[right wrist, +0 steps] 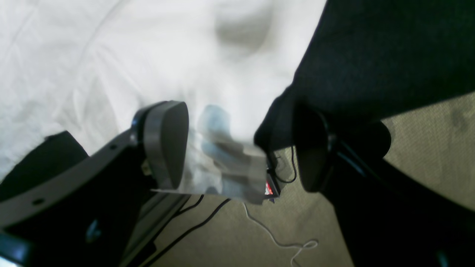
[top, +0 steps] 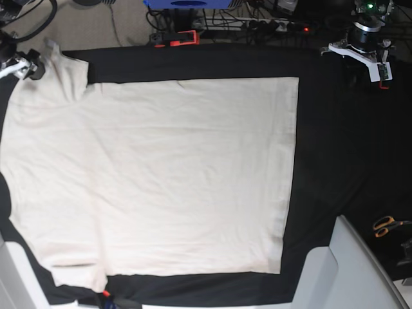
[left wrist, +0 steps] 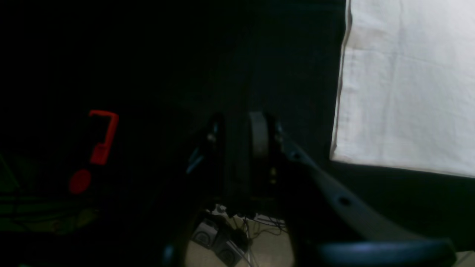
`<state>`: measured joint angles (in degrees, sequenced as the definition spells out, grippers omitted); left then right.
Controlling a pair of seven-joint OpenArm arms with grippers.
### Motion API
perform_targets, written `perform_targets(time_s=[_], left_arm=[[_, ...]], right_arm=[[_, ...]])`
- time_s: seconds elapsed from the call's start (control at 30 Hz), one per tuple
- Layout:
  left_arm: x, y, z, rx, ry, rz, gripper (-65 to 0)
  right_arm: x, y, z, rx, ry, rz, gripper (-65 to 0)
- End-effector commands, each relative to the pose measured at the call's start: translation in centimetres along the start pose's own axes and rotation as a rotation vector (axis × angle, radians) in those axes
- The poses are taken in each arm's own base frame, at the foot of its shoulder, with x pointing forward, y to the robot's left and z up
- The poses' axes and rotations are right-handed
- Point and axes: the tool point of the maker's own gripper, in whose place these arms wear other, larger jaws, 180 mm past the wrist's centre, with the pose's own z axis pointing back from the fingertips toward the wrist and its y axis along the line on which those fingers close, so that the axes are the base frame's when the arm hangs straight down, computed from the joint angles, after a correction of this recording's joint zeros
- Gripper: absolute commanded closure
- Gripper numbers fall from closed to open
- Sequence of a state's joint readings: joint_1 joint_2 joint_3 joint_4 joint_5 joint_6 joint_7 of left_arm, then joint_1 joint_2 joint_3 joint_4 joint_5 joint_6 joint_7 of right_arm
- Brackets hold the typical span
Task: Fold the T-shirt properly
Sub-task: 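Move right gripper to the shoulder corner, left gripper to the hem corner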
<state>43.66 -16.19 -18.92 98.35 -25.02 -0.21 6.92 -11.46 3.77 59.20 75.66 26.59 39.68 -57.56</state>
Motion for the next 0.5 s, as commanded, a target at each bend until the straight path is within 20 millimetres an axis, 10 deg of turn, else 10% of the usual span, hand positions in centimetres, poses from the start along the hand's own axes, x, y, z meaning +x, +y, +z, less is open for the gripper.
perform_targets(time_s=[0.0,0.2,0.47], left_arm=[[0.9,0.2,0.1,-0.001,-0.032,-0.001,-9.9],[0.7,0.0,0.1,-0.005,-0.025,0.002,-10.5],[-0.3,-2.3,-0.6,-0.101,0.061,0.033,-10.9]], right_arm=[[1.3,-0.2,0.5,-0.003,-0.037,0.018,-41.9],[1.2,-0.2,0.5,-0.002,-0.036,0.018,-41.0],[0.1,-0.4,-0.3,0.015,-0.004,-0.015,-18.0]])
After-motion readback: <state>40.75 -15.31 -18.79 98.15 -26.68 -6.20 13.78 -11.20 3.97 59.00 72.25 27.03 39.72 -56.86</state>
